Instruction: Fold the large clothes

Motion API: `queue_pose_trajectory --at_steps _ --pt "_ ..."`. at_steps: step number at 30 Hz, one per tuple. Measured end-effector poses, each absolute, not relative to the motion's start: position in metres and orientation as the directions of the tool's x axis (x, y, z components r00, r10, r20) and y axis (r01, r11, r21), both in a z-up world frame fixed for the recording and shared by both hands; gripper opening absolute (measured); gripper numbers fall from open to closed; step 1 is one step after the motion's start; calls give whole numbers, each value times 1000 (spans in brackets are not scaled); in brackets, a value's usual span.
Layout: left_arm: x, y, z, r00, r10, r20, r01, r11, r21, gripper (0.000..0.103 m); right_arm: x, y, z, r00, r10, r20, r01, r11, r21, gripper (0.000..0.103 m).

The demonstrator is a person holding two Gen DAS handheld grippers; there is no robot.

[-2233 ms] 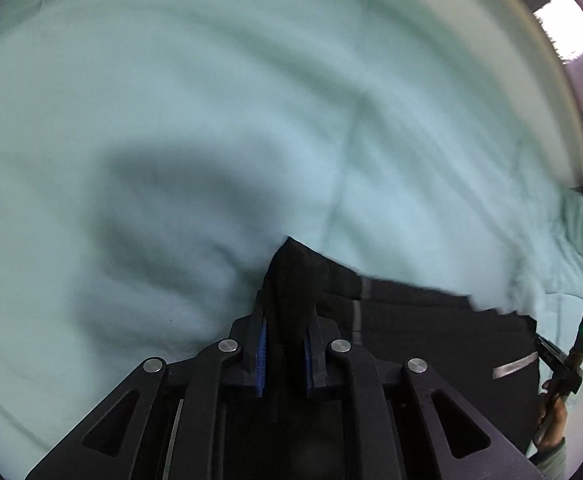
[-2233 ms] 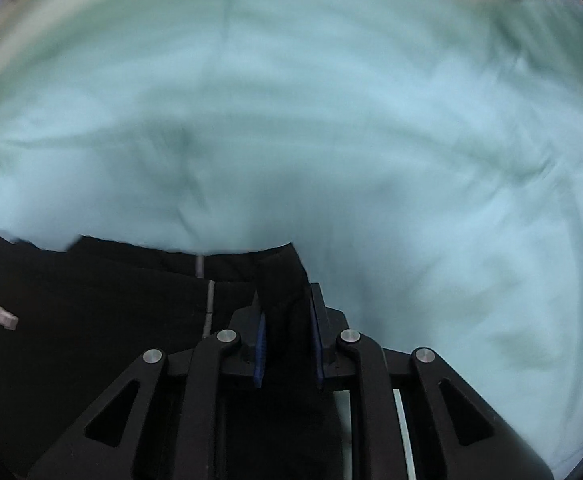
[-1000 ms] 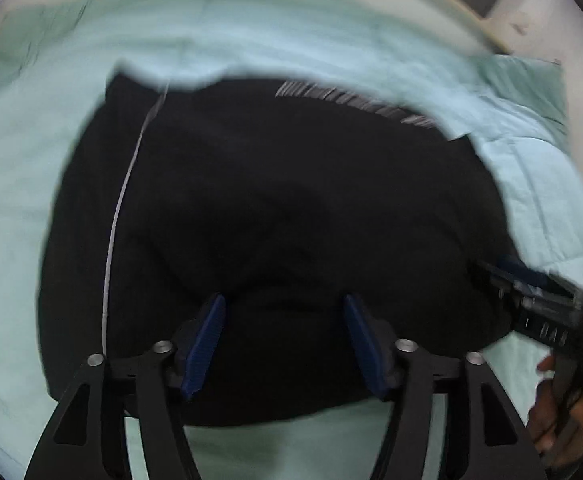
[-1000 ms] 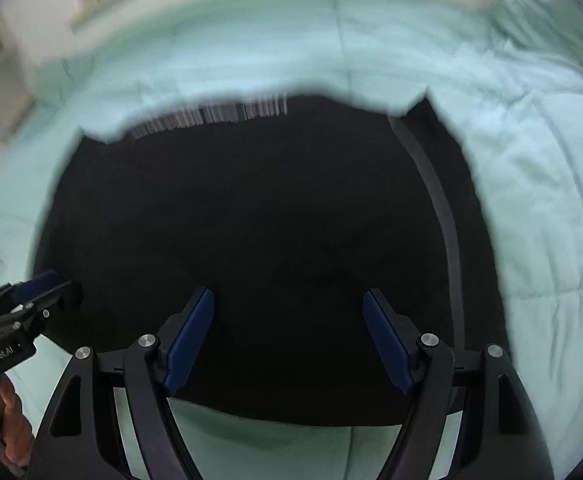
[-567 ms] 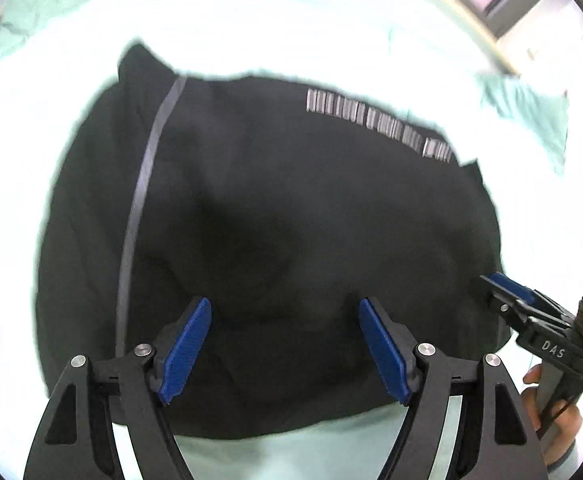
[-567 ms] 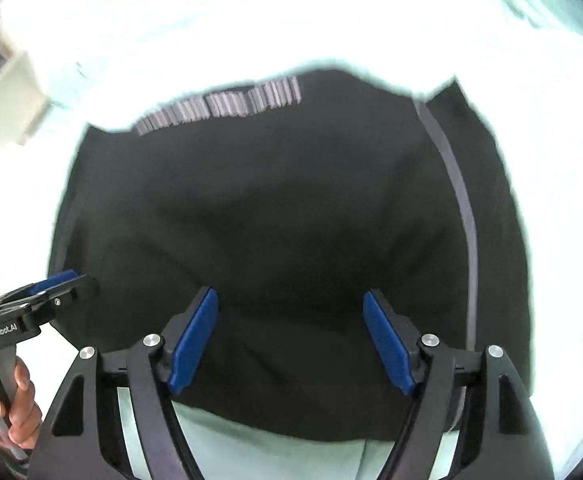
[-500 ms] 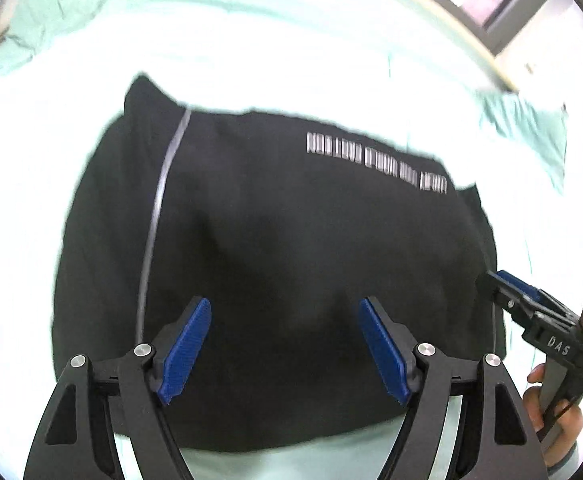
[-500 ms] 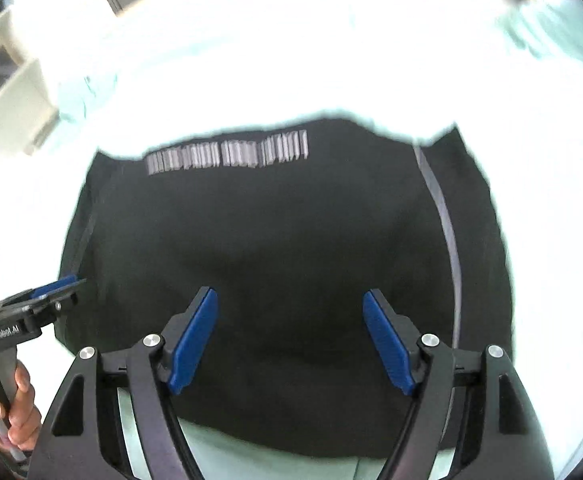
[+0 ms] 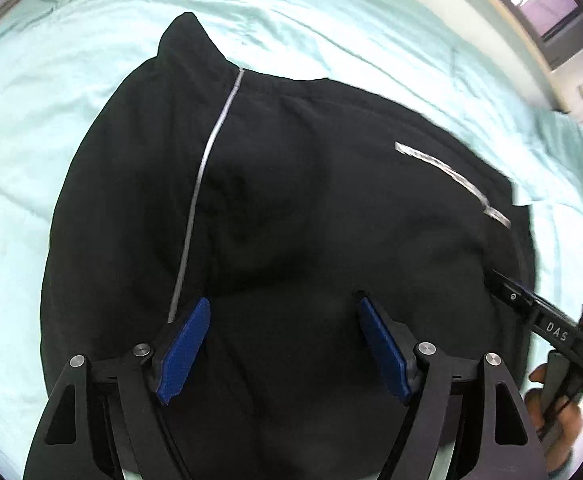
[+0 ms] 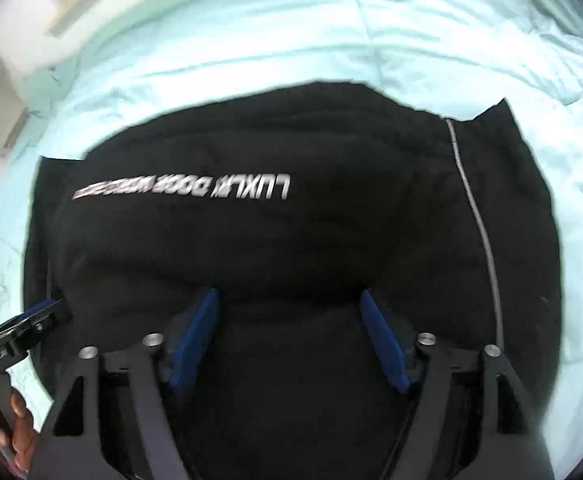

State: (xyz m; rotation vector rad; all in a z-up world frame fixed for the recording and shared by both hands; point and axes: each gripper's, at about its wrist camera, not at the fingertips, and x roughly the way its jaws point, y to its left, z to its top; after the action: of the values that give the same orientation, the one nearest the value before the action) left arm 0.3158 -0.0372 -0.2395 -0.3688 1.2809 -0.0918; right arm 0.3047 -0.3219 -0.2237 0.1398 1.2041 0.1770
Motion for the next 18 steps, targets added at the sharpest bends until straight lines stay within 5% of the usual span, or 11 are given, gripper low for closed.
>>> queue_pose_trajectory --at_steps 7,18 --pt "237 -3 -232 338 -252 -907 -191 925 -328 78 211 -319 -227 331 253 -909 -104 967 231 74" --pt "250 0 -271 258 -305 -916 -203 910 -361 79 193 -332 -259 303 282 -910 -32 958 286 76"
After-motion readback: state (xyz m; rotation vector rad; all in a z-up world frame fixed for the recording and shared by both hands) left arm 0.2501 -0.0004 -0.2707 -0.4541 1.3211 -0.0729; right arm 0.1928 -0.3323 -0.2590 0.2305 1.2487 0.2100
